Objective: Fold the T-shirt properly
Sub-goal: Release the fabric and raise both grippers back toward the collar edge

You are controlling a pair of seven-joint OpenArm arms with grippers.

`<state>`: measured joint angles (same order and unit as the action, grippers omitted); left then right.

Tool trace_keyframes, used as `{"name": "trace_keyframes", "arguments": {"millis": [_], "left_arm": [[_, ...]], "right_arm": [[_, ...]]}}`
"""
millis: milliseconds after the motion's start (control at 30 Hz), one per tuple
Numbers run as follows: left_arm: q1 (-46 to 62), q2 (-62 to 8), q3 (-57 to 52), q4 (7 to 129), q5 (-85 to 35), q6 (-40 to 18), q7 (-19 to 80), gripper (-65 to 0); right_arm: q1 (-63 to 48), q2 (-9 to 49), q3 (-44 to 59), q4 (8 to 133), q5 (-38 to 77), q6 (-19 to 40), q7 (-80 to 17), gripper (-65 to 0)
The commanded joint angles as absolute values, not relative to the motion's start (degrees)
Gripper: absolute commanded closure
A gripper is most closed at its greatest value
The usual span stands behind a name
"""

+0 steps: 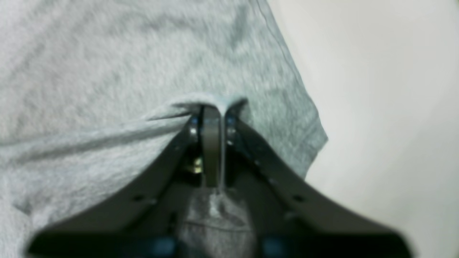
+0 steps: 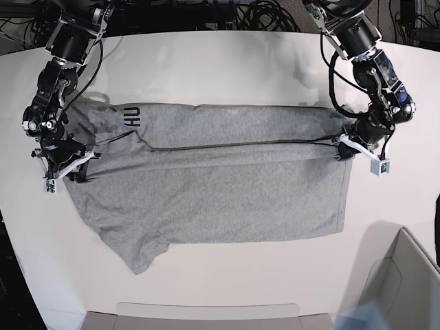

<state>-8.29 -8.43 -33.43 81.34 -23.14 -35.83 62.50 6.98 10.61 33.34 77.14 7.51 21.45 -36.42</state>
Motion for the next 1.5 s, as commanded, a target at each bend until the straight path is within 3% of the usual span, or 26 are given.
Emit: {"name": "trace_keyframes", "arguments": {"millis": [0,67,167,633,867,1033,1267,1467], "left_arm": [[-10.1,-9.1,-33.5,82.3,-23.9,-36.0,61.0,-4.3],[-10.4,-9.1,-33.7,82.3,-23.9,-36.0,61.0,-6.2],[-10.4,-9.1,-33.6,82.3,-23.9,-36.0,61.0,-6.2],[-16.6,-13.2,-34.1,69.1,-24.0,-36.0,61.0,-6.2],[-16.4,-13.9,-38.7,70.5,-24.2,-36.3,61.5,-6.2],[-16.4,-13.7,-43.6,73.6,-24.3,-36.5,61.7,-6.3],[-13.6,-13.1,-43.7,77.2,-24.4,-36.6,61.7,-6.5],[-13.6,-11.8,-36.2,76.8,-24.0,-36.1,60.9,-6.5]], "right_arm": [[8.2,11.6,33.5,78.4,8.0,21.1,-34.9,-12.8],[8.4,11.6,33.5,78.5,8.2,21.1,-34.8,-18.5],[9.2,11.6,33.7,78.5,8.3,21.1,-34.8,-20.9],[15.3,12.5,34.2,78.5,8.4,21.1,-34.8,-20.9],[16.9,15.4,35.2,79.8,9.1,21.1,-34.8,-20.9],[15.4,15.1,41.5,85.3,17.4,21.1,-35.2,-20.9],[6.5,15.4,41.9,91.6,22.7,21.1,-35.2,-20.9],[3.9,14.7,41.7,91.6,22.6,21.2,-35.2,-20.9]]}}
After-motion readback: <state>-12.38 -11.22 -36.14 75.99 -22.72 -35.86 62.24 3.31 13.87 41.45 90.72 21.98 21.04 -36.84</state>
